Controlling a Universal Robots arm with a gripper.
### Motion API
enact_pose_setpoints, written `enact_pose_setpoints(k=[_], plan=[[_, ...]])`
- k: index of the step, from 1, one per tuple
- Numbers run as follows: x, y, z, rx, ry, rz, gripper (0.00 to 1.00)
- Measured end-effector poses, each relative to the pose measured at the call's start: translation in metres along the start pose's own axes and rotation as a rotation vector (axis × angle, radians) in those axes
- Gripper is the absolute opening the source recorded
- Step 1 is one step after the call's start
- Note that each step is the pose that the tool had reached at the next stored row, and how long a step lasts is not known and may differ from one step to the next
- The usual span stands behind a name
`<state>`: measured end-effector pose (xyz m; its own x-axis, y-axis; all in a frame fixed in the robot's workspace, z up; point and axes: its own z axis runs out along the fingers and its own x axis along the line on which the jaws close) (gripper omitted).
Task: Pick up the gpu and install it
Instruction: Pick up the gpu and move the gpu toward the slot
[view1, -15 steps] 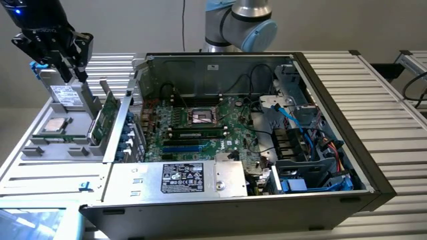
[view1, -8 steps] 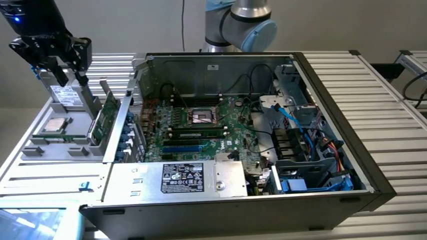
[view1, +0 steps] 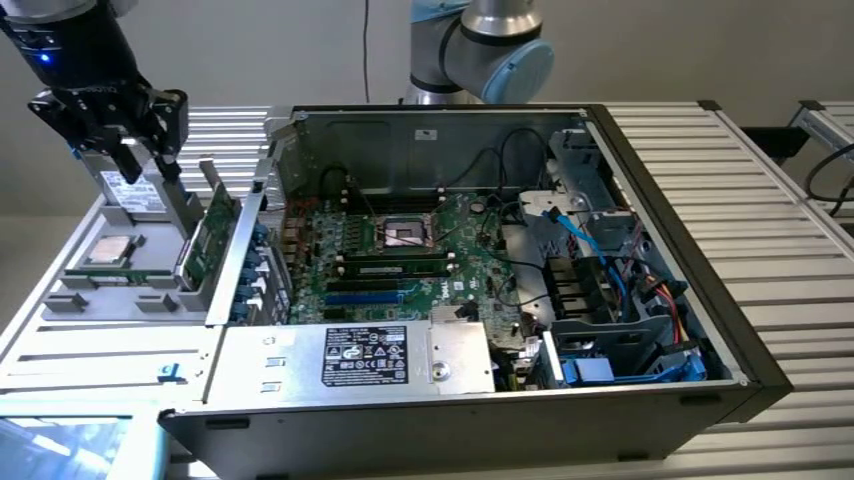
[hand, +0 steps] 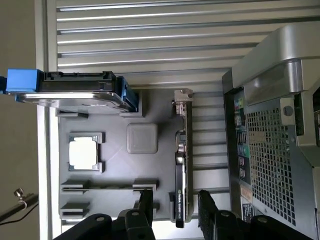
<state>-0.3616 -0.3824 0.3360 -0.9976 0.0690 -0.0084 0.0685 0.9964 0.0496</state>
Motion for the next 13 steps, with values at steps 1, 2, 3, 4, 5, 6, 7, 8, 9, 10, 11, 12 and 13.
enact_pose_setpoints(k=[1,2,3,4,5,6,7,8,9,10,11,12,13], plan=[[0.0,-0.0001,0.0018,0.0,0.0001,-0.001,0.49],[0.0,-0.0002,0.0036,0.0,0.0,-0.001,0.49],[0.0,-0.0003,0.0054,0.0,0.0001,-0.002,0.49],[0.0,-0.0004,0.0072,-0.0008,0.0002,-0.003,0.49],[0.0,-0.0005,0.0089,-0.003,0.0004,-0.004,0.49],[0.0,-0.0006,0.0103,-0.0069,0.0007,-0.006,0.49],[0.0,-0.0006,0.0109,-0.013,0.0015,-0.008,0.49],[0.0,-0.0006,0.0116,-0.0214,0.0021,-0.011,0.49],[0.0,-0.0006,0.0125,-0.0281,0.0025,-0.014,0.49],[0.0,-0.0011,0.0142,-0.03,0.0027,-0.017,0.49],[0.0,-0.0018,0.016,-0.03,0.003,-0.021,0.49],[0.0,-0.0021,0.0177,-0.03,0.0033,-0.025,0.49],[0.0,-0.0025,0.0195,-0.03,0.0036,-0.027,0.49]])
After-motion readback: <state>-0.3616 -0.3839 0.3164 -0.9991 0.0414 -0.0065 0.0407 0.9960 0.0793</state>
